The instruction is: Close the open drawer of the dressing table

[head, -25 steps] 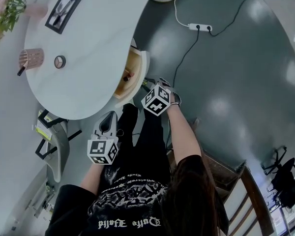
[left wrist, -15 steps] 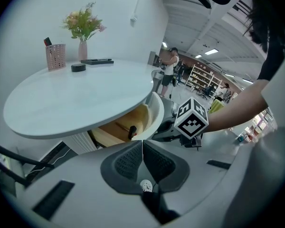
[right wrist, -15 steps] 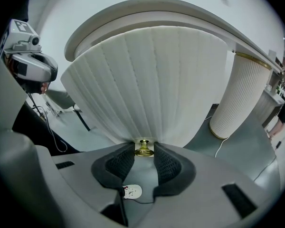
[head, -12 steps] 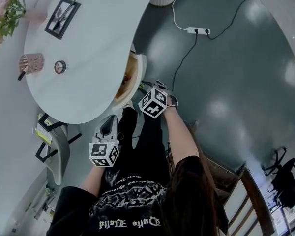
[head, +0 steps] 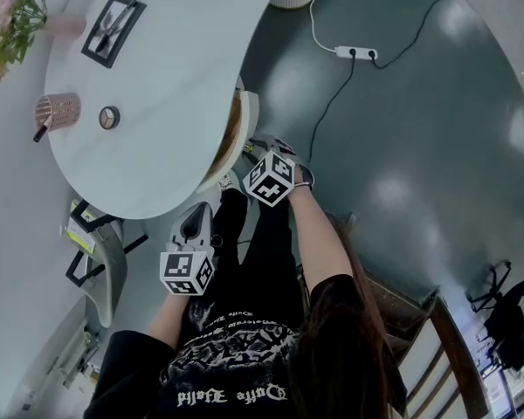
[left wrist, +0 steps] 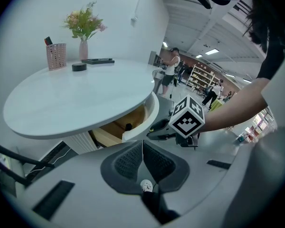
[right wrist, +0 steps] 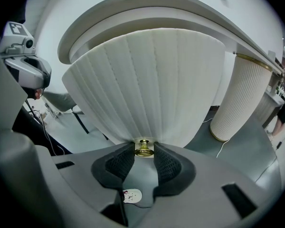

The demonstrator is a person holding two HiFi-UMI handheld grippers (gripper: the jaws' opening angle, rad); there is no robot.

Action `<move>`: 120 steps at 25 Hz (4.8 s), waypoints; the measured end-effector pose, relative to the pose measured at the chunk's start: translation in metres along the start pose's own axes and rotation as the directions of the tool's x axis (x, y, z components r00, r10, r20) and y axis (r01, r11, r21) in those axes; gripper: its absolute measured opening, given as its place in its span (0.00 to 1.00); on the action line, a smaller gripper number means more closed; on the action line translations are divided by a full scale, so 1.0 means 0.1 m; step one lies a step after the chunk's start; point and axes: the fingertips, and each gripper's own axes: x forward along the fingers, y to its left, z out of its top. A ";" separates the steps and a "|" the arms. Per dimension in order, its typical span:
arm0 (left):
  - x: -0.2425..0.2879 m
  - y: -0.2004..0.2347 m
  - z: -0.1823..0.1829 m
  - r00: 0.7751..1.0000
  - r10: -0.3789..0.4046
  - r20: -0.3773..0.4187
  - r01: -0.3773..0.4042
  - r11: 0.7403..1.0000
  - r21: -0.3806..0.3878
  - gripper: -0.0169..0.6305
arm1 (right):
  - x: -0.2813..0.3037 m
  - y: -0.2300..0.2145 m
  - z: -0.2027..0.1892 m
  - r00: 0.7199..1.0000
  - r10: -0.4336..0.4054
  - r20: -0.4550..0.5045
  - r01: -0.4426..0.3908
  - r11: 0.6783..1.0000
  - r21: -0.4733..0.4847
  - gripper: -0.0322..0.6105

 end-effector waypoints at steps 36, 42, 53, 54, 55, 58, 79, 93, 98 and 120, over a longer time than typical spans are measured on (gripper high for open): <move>0.00 0.31 -0.11 0.999 0.027 -0.024 -0.028 0.999 -0.040 0.07 | 0.43 -0.01 0.65 0.996 -0.004 0.086 0.007 1.000 -0.027 0.28; 0.01 0.33 -0.13 0.999 0.038 -0.027 -0.039 0.998 -0.047 0.07 | 0.46 -0.02 0.69 0.994 -0.002 0.107 0.005 1.000 -0.029 0.28; 0.02 0.36 -0.26 0.997 0.060 -0.051 -0.063 0.995 -0.073 0.07 | 0.55 -0.03 0.81 0.988 0.001 0.156 0.002 1.000 -0.024 0.28; 0.02 0.37 -0.26 0.997 0.062 -0.051 -0.066 0.995 -0.073 0.07 | 0.56 -0.03 0.82 0.987 0.002 0.160 0.002 1.000 -0.024 0.28; 0.02 0.38 -0.27 0.996 0.065 -0.052 -0.069 0.995 -0.074 0.07 | 0.57 -0.02 0.84 0.987 0.004 0.164 0.000 1.000 -0.024 0.28; 0.03 0.39 -0.30 0.996 0.070 -0.058 -0.075 0.994 -0.078 0.07 | 0.60 -0.03 0.85 0.986 0.001 0.168 0.004 1.000 -0.028 0.28; 0.06 0.34 -0.32 0.996 0.067 -0.053 -0.070 0.996 -0.062 0.07 | 0.47 -0.15 0.88 0.974 -0.014 0.226 -0.009 0.995 0.100 0.43; -0.05 -0.05 0.07 0.999 -0.021 0.047 0.022 1.000 -0.017 0.07 | -0.58 -0.04 0.86 0.942 -0.112 0.316 0.042 0.974 0.222 0.43; -0.18 -0.16 0.25 0.994 -0.055 0.097 0.053 0.998 0.013 0.07 | -1.01 0.09 0.96 0.921 -0.176 0.348 0.086 0.962 0.258 0.43; -0.80 -0.42 0.97 0.927 -0.156 0.340 0.120 0.985 0.123 0.07 | -2.14 0.62 1.14 0.847 -0.358 0.394 0.235 0.915 0.326 0.43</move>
